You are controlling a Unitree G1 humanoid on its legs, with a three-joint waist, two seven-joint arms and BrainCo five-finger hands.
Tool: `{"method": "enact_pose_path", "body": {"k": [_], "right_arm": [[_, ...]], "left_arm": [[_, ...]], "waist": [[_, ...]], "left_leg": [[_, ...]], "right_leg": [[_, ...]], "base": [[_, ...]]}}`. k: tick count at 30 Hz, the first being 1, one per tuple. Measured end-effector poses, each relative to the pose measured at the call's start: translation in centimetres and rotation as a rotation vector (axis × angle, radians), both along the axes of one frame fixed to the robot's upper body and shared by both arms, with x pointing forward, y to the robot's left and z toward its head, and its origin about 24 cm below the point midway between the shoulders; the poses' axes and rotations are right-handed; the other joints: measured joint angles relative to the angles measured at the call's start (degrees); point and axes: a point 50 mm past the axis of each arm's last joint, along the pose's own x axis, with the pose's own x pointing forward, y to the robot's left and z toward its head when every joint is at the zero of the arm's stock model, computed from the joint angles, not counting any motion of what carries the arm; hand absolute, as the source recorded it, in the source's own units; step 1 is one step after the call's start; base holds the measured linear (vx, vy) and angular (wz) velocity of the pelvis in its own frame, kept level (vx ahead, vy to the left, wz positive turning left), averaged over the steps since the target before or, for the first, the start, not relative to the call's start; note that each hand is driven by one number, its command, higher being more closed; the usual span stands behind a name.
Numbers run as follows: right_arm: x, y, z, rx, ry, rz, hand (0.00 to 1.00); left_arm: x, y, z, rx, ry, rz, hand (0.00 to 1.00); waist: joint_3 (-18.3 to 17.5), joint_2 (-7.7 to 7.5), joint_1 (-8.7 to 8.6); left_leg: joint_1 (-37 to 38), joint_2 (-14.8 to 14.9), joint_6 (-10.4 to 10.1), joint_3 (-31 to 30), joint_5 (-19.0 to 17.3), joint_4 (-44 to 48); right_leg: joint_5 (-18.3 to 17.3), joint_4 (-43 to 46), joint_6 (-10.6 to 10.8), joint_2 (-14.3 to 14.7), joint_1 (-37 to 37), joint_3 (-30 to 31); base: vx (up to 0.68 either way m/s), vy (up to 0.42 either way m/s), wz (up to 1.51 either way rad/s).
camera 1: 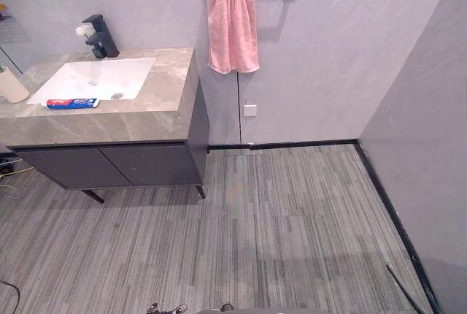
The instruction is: Organize washtable
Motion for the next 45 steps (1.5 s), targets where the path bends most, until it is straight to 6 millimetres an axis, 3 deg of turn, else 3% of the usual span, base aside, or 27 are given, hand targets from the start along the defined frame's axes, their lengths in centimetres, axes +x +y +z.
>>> {"method": "enact_pose_path", "body": {"k": [8,35,37,39,41,44,45], "right_arm": [[1.6,0.1,0.2,-0.006,-0.039,0.019,0.0],[2.2,0.1,0.4,-0.013,-0.065,0.028,0.0],[2.8,0.1,0.5,-0.006,-0.089,0.03,0.0],[3.0,0.2,0.6,-0.001,-0.102,0.032,0.0],[3.1,0.1,0.6,-0.005,-0.107,0.032,0.0],[2.8,0.1,0.8,-0.011,-0.121,0.026,0.0],[2.7,-0.2,0.8,-0.018,-0.119,0.026,0.0]], "left_arm": [[1.0,0.1,0.1,-0.005,-0.017,-0.038,0.0],[1.1,0.2,0.1,-0.018,-0.014,-0.095,0.0],[1.2,0.2,0.1,-0.024,-0.019,-0.098,0.0],[1.3,0.4,0.1,-0.02,-0.023,-0.099,0.0],[1.2,0.3,0.1,-0.021,-0.021,-0.104,0.0],[1.3,0.5,0.2,-0.016,-0.024,-0.107,0.0],[1.4,0.6,0.2,-0.012,-0.025,-0.107,0.0]], "waist": [[2.5,-0.09,0.04],[2.7,-0.51,0.07],[3.2,-0.53,0.04],[3.8,-0.94,0.13],[4.5,-0.66,0.0],[5.0,-1.0,0.04],[5.4,-0.85,0.03]], "left_leg": [[2.3,-0.3,-0.6,0.3,-0.3,-1.3],[2.4,-0.3,-0.8,2.3,-0.9,-2.7],[1.8,-0.3,-0.1,2.9,-2.1,-1.6],[1.1,-0.8,0.7,4.0,-5.0,2.2],[1.3,-0.8,1.2,4.3,-7.0,4.0],[3.0,-1.2,2.3,4.7,-9.1,5.2],[4.3,-1.2,2.8,4.5,-10.4,5.5]], "right_leg": [[0.0,-1.1,0.1,-0.2,2.5,-0.6],[-0.1,-2.4,0.6,-0.1,1.4,0.2],[-1.5,0.3,0.8,-0.2,0.1,0.6],[-5.5,9.3,2.1,-1.5,-3.5,1.5],[-6.8,17.9,3.6,-2.3,-6.4,0.9],[-5.7,35.8,3.4,-4.7,-13.9,-1.1],[-6.9,40.9,2.6,-5.8,-16.4,-2.7]], "base": [[0.05,-0.006,0.0],[-0.02,-0.024,-0.03],[0.02,-0.015,-0.18],[0.01,0.009,-0.24],[-0.02,0.03,-0.13],[0.05,0.051,-0.05],[0.14,0.032,-0.02]]}}
